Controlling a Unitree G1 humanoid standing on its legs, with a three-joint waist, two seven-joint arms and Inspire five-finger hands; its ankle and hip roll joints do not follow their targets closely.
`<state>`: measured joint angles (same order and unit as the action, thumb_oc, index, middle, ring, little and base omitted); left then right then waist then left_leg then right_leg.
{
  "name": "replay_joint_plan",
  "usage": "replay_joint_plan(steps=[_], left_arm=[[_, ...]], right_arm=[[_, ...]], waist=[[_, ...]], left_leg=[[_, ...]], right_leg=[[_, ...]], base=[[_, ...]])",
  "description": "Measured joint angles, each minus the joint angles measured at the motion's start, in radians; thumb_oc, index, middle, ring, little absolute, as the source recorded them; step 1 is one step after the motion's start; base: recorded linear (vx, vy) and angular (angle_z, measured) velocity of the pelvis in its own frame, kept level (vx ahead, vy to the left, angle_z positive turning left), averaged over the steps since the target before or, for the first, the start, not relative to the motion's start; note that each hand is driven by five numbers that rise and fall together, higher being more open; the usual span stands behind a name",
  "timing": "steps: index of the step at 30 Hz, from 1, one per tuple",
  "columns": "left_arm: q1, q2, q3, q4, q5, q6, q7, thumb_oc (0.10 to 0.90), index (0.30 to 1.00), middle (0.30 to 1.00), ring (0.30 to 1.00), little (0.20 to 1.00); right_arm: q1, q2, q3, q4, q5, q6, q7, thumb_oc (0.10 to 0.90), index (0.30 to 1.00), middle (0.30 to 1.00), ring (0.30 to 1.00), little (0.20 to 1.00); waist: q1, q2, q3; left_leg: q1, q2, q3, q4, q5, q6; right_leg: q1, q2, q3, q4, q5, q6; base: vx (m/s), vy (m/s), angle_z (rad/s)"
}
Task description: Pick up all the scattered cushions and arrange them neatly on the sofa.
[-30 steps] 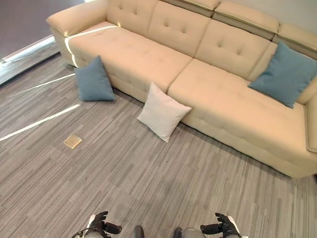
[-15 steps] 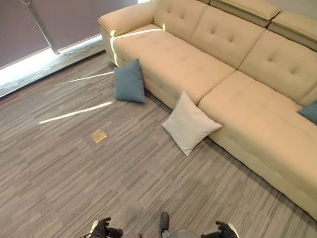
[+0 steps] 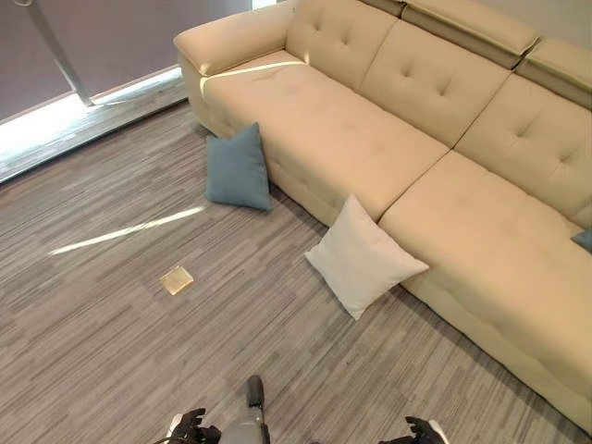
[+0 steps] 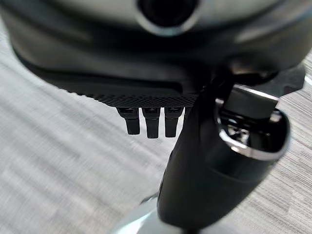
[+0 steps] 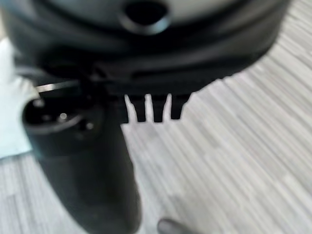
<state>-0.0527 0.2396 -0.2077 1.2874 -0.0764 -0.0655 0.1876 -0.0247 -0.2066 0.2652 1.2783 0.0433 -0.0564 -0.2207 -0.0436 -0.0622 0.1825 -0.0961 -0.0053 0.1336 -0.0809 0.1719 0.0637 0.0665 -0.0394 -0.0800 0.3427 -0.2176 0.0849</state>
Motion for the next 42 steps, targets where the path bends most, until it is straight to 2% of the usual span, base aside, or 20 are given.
replay_joint_plan(steps=[2,3,4,7,11,13,16,18,21,23,25,26,30,31,32,35,36,37,38,42], left_arm=[[-0.040,0.027,-0.040,-0.014,0.000,0.005,-0.003,0.800,0.900,0.900,0.900,0.900],[-0.053,0.026,-0.048,-0.026,0.000,0.004,-0.002,0.800,0.900,0.900,0.900,0.900],[-0.046,0.027,-0.060,-0.036,0.000,0.003,-0.002,0.800,0.900,0.900,0.900,0.900],[-0.048,0.028,-0.055,-0.038,0.000,-0.003,-0.003,0.800,0.900,0.900,0.900,0.900],[-0.031,0.030,-0.044,0.000,0.001,0.001,-0.006,0.800,0.900,0.900,0.900,0.900],[-0.001,0.020,-0.045,0.004,0.001,0.005,-0.009,0.800,0.900,0.900,0.900,0.900],[0.023,0.019,-0.046,-0.001,0.001,0.004,-0.021,0.800,0.900,0.900,0.900,0.900],[0.013,0.009,-0.044,-0.001,0.001,0.003,-0.023,0.800,0.900,0.900,0.900,0.900],[0.007,-0.023,-0.024,0.015,0.014,0.005,-0.031,0.800,0.900,0.900,0.900,0.900],[-0.014,-0.020,-0.024,0.002,0.032,0.001,-0.039,0.800,0.900,0.900,0.900,0.900],[-0.030,-0.023,-0.025,-0.019,0.039,-0.005,-0.046,0.800,0.900,0.900,0.900,0.900],[-0.038,-0.024,-0.024,-0.034,0.037,-0.003,-0.047,0.800,0.900,0.900,0.900,0.900],[-0.058,-0.015,-0.026,-0.043,0.038,-0.006,-0.046,0.800,0.900,0.900,0.900,0.900],[-0.058,-0.016,-0.025,-0.043,0.038,-0.008,-0.046,0.800,0.900,0.900,0.900,0.900],[-0.073,-0.018,-0.027,-0.041,0.038,-0.005,-0.047,0.800,0.900,0.900,0.900,0.900],[-0.083,-0.022,-0.026,-0.043,0.037,-0.010,-0.046,0.800,0.900,0.900,0.900,0.900],[-0.083,-0.022,-0.026,-0.043,0.037,-0.010,-0.046,0.800,0.900,0.900,0.900,0.900],[-0.064,-0.034,-0.026,-0.034,0.038,-0.012,-0.047,0.800,0.900,0.900,0.900,0.900],[-0.054,-0.036,-0.027,-0.034,0.038,-0.012,-0.046,0.800,0.900,0.900,0.900,0.900],[-0.030,-0.030,-0.030,-0.033,0.040,-0.012,-0.047,0.800,0.900,0.900,0.900,0.900]], right_arm=[[0.021,0.008,0.009,-0.042,0.000,0.002,-0.001,0.800,0.900,0.900,0.900,0.900],[0.003,-0.003,0.007,-0.055,-0.001,0.003,-0.002,0.800,0.900,0.900,0.900,0.900],[-0.001,-0.009,0.007,-0.068,-0.005,0.001,-0.002,0.800,0.900,0.900,0.900,0.900],[-0.020,-0.017,0.016,-0.079,-0.031,-0.001,-0.003,0.800,0.900,0.900,0.900,0.900],[-0.016,-0.007,0.021,-0.079,-0.036,0.000,0.000,0.800,0.900,0.900,0.900,0.900],[0.004,-0.007,0.018,-0.064,-0.042,0.011,0.002,0.800,0.900,0.900,0.900,0.900],[0.035,-0.008,0.019,-0.066,-0.043,0.015,0.002,0.800,0.900,0.900,0.900,0.900],[0.018,-0.012,0.018,-0.066,-0.043,0.019,0.003,0.800,0.900,0.900,0.900,0.900],[-0.008,-0.020,0.000,-0.037,-0.043,0.011,0.011,0.800,0.900,0.900,0.900,0.900],[0.002,-0.016,-0.016,-0.037,-0.039,0.002,0.013,0.800,0.900,0.900,0.900,0.900],[-0.009,-0.029,-0.016,-0.041,-0.037,0.001,0.010,0.800,0.900,0.900,0.900,0.900],[-0.019,-0.034,-0.015,-0.033,-0.033,0.001,0.010,0.800,0.900,0.900,0.900,0.900],[-0.048,-0.036,-0.008,-0.038,-0.030,-0.001,0.009,0.800,0.900,0.900,0.900,0.900],[-0.048,-0.039,-0.008,-0.037,-0.029,-0.001,0.009,0.800,0.900,0.900,0.900,0.900],[-0.046,-0.042,0.004,-0.038,-0.029,-0.001,0.008,0.800,0.900,0.900,0.900,0.900],[-0.039,-0.049,0.020,-0.019,-0.029,0.009,0.010,0.800,0.900,0.900,0.900,0.900],[-0.039,-0.049,0.020,-0.019,-0.029,0.009,0.010,0.800,0.900,0.900,0.900,0.900],[-0.030,-0.061,-0.003,-0.007,-0.029,0.007,0.008,0.800,0.900,0.900,0.900,0.900],[-0.018,-0.062,-0.009,-0.004,-0.029,0.007,0.008,0.800,0.900,0.900,0.900,0.900],[0.023,-0.049,-0.009,0.002,-0.029,0.008,0.010,0.800,0.900,0.900,0.900,0.900]], waist=[[-0.004,-0.019,-0.017],[-0.005,-0.013,-0.013],[-0.006,-0.003,-0.012],[-0.024,0.014,-0.013],[-0.028,-0.012,-0.023],[-0.031,-0.023,-0.025],[-0.027,-0.029,-0.030],[-0.026,-0.006,-0.024],[-0.048,0.037,-0.028],[-0.054,-0.021,-0.044],[-0.028,-0.033,-0.048],[-0.024,-0.034,-0.040],[-0.023,-0.053,-0.010],[-0.025,-0.052,-0.004],[-0.034,-0.049,0.012],[0.001,-0.036,0.014],[0.001,-0.036,0.014],[0.000,0.015,0.006],[-0.001,0.029,-0.002],[0.000,0.032,-0.021]], left_leg=[[0.065,-0.061,-0.006,-0.007,-0.070,0.070],[0.092,-0.062,0.000,-0.007,-0.091,0.089],[0.108,-0.061,0.013,-0.007,-0.091,0.068],[0.184,-0.051,0.021,-0.008,-0.166,0.017],[0.232,-0.052,0.045,-0.007,-0.218,0.001],[0.296,-0.052,0.048,-0.007,-0.268,-0.025],[0.344,-0.039,0.037,0.017,-0.316,-0.068],[0.317,-0.008,0.033,0.094,-0.356,-0.071],[0.373,0.062,0.006,0.129,-0.343,-0.105],[0.221,0.057,0.027,0.463,-0.334,-0.158],[0.108,0.064,-0.007,0.702,-0.309,-0.199],[0.072,0.063,-0.016,0.762,-0.325,-0.187],[0.019,0.040,-0.040,0.458,-0.352,-0.142],[0.023,0.042,-0.038,0.293,-0.324,-0.135],[-0.010,0.041,-0.060,0.274,-0.289,-0.140],[-0.014,-0.002,-0.250,0.063,-0.178,-0.156],[-0.014,-0.002,-0.250,0.063,-0.178,-0.156],[0.006,0.018,-0.248,0.032,-0.130,-0.117],[0.013,0.019,-0.241,0.044,-0.075,-0.104],[0.091,-0.008,-0.146,-0.009,-0.068,-0.046]], right_leg=[[-0.208,-0.068,0.034,0.428,-0.008,0.031],[-0.265,-0.076,0.024,0.478,-0.007,0.028],[-0.298,-0.083,0.007,0.480,-0.007,0.027],[-0.370,-0.068,-0.055,0.138,0.022,-0.010],[-0.394,-0.042,-0.123,-0.245,0.184,0.010],[-0.386,-0.056,-0.229,-0.307,0.246,-0.012],[-0.347,-0.048,-0.230,-0.304,0.417,-0.097],[-0.306,0.000,-0.219,-0.347,0.432,-0.174],[-0.221,0.063,-0.219,-0.347,0.357,-0.166],[-0.178,0.048,-0.174,-0.386,0.339,-0.162],[-0.152,0.057,-0.139,-0.405,0.339,-0.201],[-0.138,0.065,-0.119,-0.423,0.343,-0.207],[-0.094,0.068,-0.041,-0.442,0.322,-0.209],[-0.085,0.069,-0.029,-0.441,0.320,-0.208],[-0.063,0.074,-0.015,-0.441,0.318,-0.184],[-0.056,0.079,0.066,-0.442,0.294,-0.164],[-0.056,0.079,0.066,-0.442,0.294,-0.164],[-0.030,0.103,0.109,-0.442,0.284,-0.157],[-0.020,0.106,0.117,-0.442,0.274,-0.144],[-0.020,0.066,0.172,-0.386,0.234,-0.096]], base=[[0.28,0.250,0.12],[0.28,0.154,-0.01],[0.28,0.053,-0.19],[0.33,-0.017,-0.15],[0.28,-0.036,-0.18],[0.14,-0.032,0.01],[0.08,-0.011,0.02],[0.51,-0.149,-0.15],[0.33,-0.228,-0.05],[0.08,-0.180,0.14],[0.11,-0.064,-0.32],[0.15,0.024,-0.49],[0.17,0.091,-0.65],[0.18,0.112,-0.52],[0.24,0.143,-0.48],[0.18,0.171,-0.67],[0.20,0.203,-1.11],[0.11,0.135,-0.78],[0.16,0.204,-0.87],[0.09,0.215,-0.64]])
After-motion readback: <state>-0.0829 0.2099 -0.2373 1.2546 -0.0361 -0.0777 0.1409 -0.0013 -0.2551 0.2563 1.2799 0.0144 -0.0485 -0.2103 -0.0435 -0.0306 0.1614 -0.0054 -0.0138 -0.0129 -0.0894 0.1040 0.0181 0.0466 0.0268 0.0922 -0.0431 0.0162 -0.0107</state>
